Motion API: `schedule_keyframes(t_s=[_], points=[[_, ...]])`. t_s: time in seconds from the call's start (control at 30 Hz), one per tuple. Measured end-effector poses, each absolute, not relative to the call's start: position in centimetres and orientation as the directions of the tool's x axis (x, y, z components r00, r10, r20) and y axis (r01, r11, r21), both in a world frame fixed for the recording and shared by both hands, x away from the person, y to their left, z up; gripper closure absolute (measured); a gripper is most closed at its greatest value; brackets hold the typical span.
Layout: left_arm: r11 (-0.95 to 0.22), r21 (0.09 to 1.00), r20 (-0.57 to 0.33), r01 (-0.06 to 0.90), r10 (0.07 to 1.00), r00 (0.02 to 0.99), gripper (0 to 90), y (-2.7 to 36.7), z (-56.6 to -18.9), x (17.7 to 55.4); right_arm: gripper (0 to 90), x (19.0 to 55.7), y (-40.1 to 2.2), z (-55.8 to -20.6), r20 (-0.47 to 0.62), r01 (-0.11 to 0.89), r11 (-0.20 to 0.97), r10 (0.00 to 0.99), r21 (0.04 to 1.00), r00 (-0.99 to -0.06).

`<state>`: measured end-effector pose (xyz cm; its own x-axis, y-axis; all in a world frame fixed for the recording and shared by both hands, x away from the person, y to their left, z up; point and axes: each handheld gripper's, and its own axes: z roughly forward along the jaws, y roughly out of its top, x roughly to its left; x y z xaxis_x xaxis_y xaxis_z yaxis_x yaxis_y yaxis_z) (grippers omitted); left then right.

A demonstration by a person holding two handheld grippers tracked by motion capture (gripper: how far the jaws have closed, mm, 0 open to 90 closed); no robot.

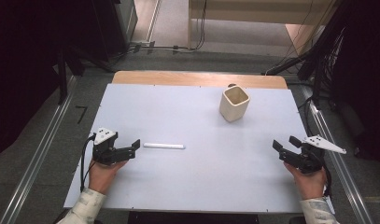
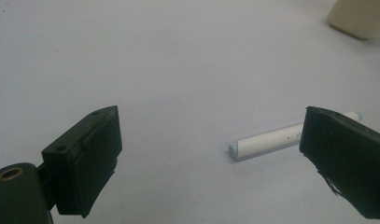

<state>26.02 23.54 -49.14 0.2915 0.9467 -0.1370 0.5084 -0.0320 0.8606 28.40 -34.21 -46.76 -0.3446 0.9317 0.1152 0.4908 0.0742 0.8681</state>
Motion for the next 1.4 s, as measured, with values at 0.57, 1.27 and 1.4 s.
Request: schedule_keyframes(t_s=[0.57, 1.27, 1.4], points=[[-0.024, 0.861, -0.143, 0.508, 0.947, 0.287, 6.5, 23.7, -49.2, 26.0, 25.1, 29.6, -32.4, -45.4, 0.089, 0.462, 0.105, 0.921, 0.88, -0.38], [-0.021, 0.86, -0.146, 0.509, 0.947, 0.286, 6.5, 23.7, -49.2, 26.0, 25.4, 32.9, -30.6, -44.2, 0.067, 0.452, 0.121, 0.923, 0.884, -0.379], [-0.021, 0.861, -0.146, 0.508, 0.947, 0.286, 6.5, 23.7, -49.2, 26.0, 25.8, 33.9, -30.1, -43.9, 0.062, 0.449, 0.123, 0.925, 0.885, -0.375]])
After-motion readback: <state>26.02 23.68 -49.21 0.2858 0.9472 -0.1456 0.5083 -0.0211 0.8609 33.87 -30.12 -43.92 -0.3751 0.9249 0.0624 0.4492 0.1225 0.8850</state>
